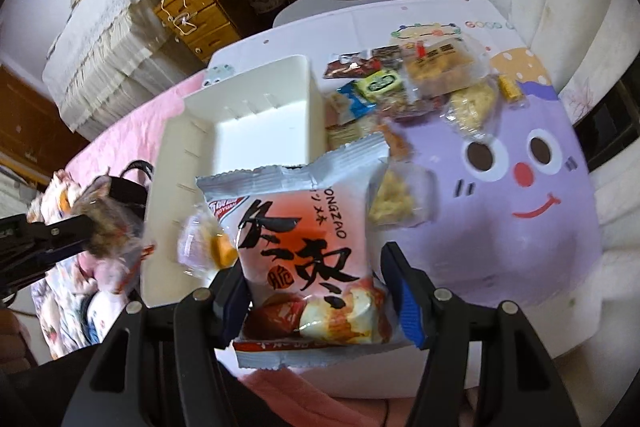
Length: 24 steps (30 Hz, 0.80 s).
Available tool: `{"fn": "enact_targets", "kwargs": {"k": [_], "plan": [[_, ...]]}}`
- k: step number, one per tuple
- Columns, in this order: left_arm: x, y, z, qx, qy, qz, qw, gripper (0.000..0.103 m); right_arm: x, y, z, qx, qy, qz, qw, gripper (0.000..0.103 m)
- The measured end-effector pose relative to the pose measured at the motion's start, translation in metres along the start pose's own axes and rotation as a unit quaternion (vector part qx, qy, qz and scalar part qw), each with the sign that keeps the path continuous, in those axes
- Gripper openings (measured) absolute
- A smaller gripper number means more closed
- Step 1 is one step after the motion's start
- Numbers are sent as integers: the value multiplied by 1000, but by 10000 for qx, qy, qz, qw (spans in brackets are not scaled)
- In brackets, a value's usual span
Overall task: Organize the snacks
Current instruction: 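Lower both bags into the white tray and open both grippers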
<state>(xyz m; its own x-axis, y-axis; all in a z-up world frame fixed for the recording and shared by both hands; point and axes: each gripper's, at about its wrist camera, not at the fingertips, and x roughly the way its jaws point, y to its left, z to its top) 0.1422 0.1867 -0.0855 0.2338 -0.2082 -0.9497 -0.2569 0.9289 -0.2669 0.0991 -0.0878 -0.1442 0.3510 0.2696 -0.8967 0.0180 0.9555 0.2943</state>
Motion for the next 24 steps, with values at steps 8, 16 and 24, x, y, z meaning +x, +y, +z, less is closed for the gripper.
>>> {"fn": "enact_targets", "kwargs": {"k": [8, 16, 24], "plan": [[18, 6, 8, 933, -96, -53, 9956, 27, 8, 36, -19, 51, -111, 339, 9994, 63], [19, 11, 2, 1334, -410, -108, 9902, 59, 5, 49, -29, 34, -307, 664, 9973, 64], [21, 2, -12, 1681, -414, 100, 9849, 74, 5, 45, -41, 244, -300, 691, 9969, 67]]}}
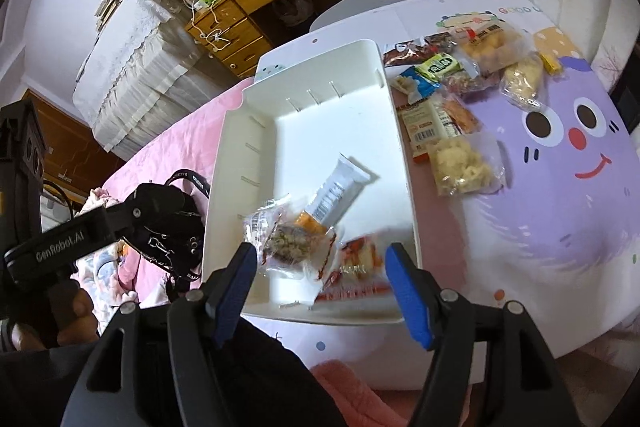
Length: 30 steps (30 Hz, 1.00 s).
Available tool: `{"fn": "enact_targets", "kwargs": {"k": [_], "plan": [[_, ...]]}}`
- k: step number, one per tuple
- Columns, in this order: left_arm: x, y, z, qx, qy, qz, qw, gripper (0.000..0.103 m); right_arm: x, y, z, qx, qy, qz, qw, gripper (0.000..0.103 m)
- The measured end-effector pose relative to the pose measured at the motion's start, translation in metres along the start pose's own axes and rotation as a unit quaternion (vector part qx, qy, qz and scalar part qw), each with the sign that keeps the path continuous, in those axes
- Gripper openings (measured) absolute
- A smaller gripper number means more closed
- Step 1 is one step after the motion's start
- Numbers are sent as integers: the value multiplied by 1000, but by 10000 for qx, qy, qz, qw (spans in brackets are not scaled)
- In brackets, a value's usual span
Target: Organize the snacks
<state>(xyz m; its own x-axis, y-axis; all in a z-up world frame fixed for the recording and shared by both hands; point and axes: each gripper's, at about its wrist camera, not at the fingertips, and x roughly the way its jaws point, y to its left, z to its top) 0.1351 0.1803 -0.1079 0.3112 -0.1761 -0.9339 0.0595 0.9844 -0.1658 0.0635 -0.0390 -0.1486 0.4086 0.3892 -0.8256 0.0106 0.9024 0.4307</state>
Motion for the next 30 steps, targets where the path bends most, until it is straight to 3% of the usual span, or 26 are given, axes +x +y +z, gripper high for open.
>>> {"fn": "enact_targets", "kwargs": {"k": [16, 30], "plan": [[9, -47, -33, 592, 138, -269, 9978, 76, -16, -42, -39, 617, 89, -479, 9969, 67], [8, -133, -2, 1557, -135, -649, 9856, 80, -59, -108, -47, 1280, -171, -1148, 9850, 67]]}}
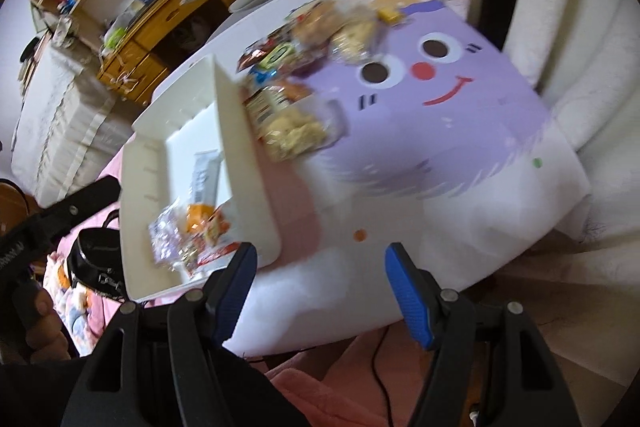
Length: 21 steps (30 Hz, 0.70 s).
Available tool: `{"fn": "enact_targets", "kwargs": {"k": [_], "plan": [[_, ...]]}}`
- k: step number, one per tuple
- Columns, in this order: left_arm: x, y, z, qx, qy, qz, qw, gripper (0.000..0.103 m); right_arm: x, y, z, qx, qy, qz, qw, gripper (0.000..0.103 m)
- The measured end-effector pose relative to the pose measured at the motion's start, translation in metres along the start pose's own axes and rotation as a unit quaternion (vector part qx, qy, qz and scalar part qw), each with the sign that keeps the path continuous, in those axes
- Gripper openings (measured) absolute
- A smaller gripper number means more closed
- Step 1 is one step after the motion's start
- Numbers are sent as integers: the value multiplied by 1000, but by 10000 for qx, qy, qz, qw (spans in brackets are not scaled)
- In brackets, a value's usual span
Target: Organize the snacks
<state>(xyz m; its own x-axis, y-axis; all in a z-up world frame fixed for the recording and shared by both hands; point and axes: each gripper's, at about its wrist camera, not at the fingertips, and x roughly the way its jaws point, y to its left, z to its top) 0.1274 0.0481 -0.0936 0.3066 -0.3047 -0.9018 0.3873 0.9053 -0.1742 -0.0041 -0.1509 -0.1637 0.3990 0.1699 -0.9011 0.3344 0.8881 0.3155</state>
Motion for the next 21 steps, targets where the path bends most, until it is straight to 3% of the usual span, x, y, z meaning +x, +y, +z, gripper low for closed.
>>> {"fn": "enact_targets", "kwargs": {"k": [10, 21], "plan": [[20, -27, 72, -14, -122, 321, 9994, 81, 0, -45, 60, 36, -222, -70, 9997, 67], [58, -69, 153, 623, -252, 939, 9933, 81, 26, -84, 136, -125, -214, 117, 9996, 67]]}}
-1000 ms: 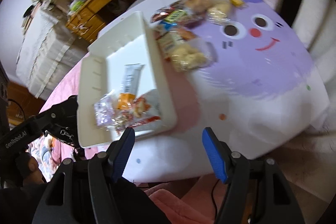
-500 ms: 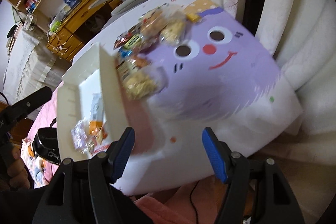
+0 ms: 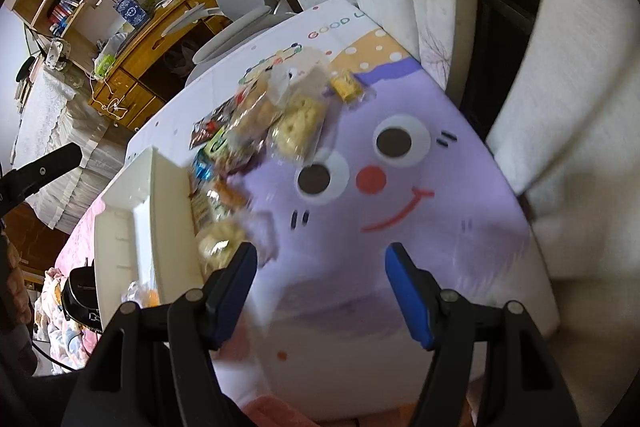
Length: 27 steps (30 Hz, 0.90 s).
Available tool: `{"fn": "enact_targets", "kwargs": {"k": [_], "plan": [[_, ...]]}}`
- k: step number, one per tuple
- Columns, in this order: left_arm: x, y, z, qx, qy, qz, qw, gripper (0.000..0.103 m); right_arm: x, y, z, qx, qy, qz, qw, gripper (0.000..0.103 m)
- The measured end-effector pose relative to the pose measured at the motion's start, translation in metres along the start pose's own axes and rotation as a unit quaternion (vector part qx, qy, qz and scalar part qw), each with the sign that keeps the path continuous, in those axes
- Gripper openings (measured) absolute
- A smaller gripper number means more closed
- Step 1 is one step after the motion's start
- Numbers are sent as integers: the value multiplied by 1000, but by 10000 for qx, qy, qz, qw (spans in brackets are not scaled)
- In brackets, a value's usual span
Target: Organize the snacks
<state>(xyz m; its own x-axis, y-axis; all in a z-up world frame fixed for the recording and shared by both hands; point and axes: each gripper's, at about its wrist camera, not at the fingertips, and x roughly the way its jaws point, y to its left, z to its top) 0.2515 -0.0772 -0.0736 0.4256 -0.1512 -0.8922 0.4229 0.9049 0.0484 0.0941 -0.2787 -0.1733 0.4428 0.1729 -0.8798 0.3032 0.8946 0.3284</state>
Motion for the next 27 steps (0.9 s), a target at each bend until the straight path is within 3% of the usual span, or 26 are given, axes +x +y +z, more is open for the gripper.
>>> {"fn": "enact_targets", "kwargs": {"k": [6, 11, 13, 17, 21, 27], "plan": [[41, -18, 32, 213, 345, 226, 9989, 81, 20, -16, 40, -113, -73, -2, 9999, 67], [74, -31, 49, 411, 674, 150, 9968, 83, 39, -24, 67, -234, -177, -39, 9996, 67], [93, -35, 54, 523, 1053, 197, 9929, 89, 47, -25, 77, -328, -216, -73, 9992, 67], [121, -44, 60, 609, 1381, 236, 9883, 91, 67, -26, 93, -550, -257, -114, 9981, 67], [149, -45, 67, 285, 1604, 121, 9866, 92, 88, -26, 104, -791, -267, -129, 9964, 67], [192, -36, 76, -654, 1798, -269, 9811, 92, 121, -21, 115, -1265, -420, -153, 9910, 67]]}}
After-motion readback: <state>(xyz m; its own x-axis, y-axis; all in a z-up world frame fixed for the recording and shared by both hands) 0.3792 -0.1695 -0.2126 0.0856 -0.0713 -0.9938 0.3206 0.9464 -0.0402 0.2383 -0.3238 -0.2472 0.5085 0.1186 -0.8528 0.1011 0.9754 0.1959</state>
